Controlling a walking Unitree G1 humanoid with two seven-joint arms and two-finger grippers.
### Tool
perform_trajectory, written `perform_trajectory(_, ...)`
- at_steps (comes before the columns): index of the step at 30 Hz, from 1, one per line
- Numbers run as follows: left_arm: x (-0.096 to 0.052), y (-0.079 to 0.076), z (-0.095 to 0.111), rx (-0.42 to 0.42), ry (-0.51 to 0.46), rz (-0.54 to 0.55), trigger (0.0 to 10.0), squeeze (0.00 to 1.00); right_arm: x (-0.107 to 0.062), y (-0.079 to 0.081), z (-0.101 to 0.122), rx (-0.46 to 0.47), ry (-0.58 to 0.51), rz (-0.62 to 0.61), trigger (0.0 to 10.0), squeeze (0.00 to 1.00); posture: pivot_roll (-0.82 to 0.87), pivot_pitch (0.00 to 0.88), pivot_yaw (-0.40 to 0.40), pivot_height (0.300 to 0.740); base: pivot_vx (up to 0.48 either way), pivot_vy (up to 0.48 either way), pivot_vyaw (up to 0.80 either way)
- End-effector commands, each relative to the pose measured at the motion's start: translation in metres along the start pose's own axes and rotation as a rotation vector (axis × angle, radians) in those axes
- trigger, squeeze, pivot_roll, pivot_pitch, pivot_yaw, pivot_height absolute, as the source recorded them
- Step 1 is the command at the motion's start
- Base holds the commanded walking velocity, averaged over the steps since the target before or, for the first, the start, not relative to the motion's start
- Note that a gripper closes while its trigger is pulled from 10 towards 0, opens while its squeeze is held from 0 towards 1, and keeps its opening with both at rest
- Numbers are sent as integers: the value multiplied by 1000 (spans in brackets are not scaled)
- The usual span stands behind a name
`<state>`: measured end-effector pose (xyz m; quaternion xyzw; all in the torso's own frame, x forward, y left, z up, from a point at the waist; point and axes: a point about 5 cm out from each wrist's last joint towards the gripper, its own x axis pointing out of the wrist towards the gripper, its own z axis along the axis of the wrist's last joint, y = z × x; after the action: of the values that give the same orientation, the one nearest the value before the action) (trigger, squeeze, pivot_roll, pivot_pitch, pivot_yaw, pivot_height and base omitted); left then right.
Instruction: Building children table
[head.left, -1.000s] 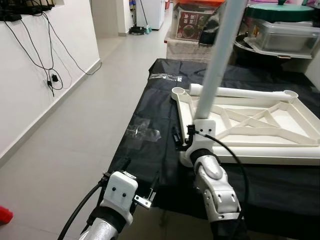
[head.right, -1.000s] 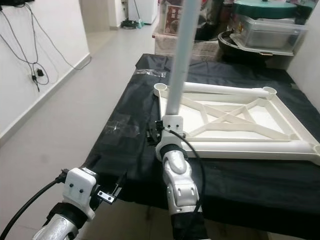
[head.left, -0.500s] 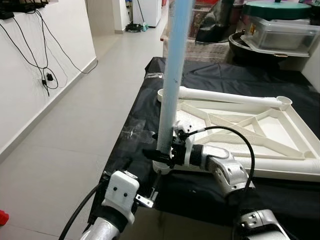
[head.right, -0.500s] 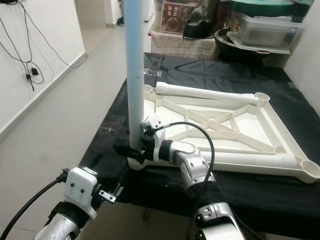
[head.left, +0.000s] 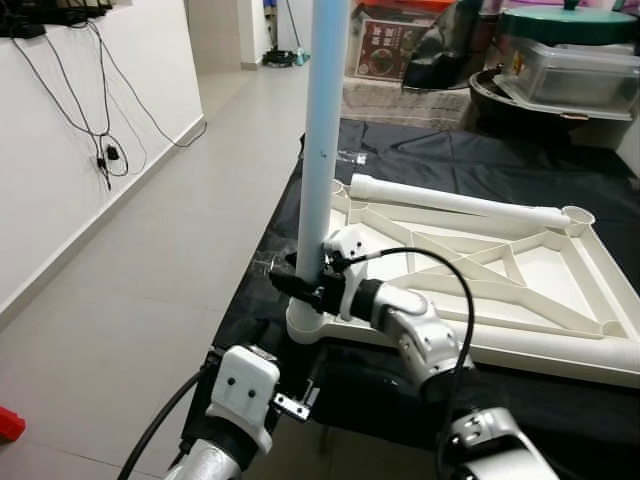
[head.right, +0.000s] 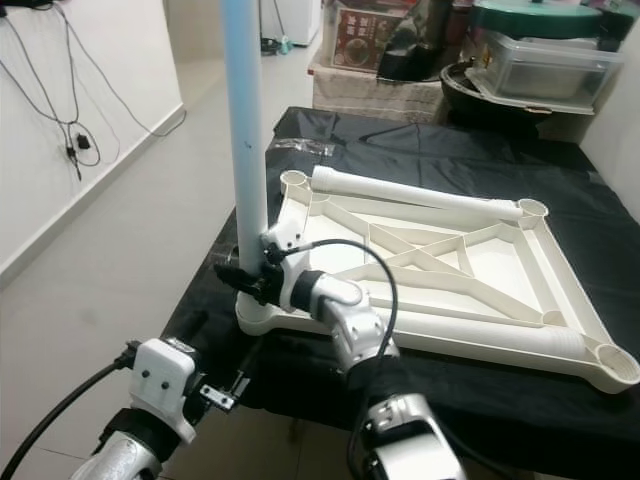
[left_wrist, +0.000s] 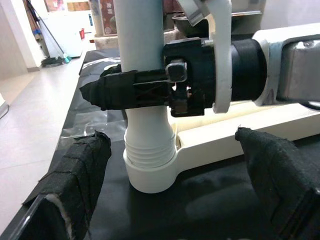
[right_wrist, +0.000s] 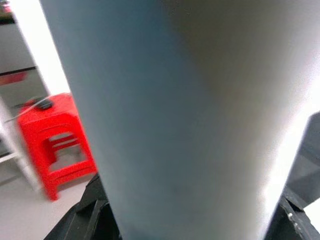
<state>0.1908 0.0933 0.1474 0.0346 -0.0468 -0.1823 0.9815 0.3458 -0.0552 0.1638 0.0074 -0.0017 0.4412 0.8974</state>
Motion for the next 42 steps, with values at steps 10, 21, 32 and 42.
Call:
perform_trajectory(10, 0, 0, -1, 7, 5, 2, 10000, 0, -21, 6, -5, 46, 22, -914, 0, 0, 125, 72, -61, 740, 0, 0, 0)
perform_trajectory(21, 1, 1, -1, 9, 6, 6, 10000, 0, 2, 38, -1, 130, -37, -795, 10000, 0, 122, 70, -64, 740, 0, 0, 0)
perform_trajectory(32, 3, 1, -3, 14, 5, 4, 10000, 0, -4, 30, -3, 159, -66, -89, 10000, 0, 116, 61, -61, 740, 0, 0, 0)
perform_trajectory(42, 3, 1, -4, 18, 4, 2, 10000, 0, -11, 12, 3, 98, 79, 363, 10000, 0, 129, 44, -70, 740, 0, 0, 0)
